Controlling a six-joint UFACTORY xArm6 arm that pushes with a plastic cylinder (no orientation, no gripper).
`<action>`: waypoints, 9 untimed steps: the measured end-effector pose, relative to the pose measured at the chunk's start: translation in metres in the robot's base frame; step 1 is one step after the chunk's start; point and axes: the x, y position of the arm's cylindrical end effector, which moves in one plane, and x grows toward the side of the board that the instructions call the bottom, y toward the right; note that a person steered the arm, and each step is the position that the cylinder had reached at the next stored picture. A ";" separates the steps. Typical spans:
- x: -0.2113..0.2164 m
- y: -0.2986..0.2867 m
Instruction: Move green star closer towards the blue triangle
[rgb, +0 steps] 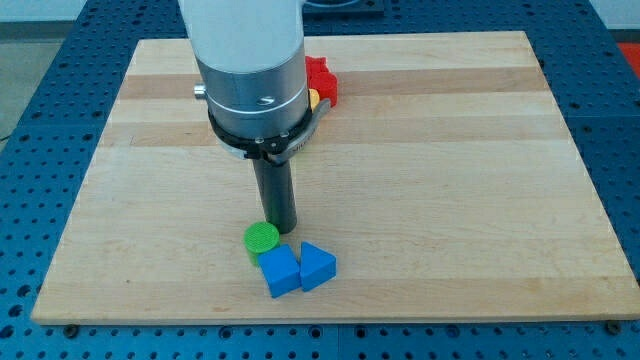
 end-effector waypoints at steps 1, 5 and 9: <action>-0.035 -0.002; -0.133 -0.074; -0.139 0.058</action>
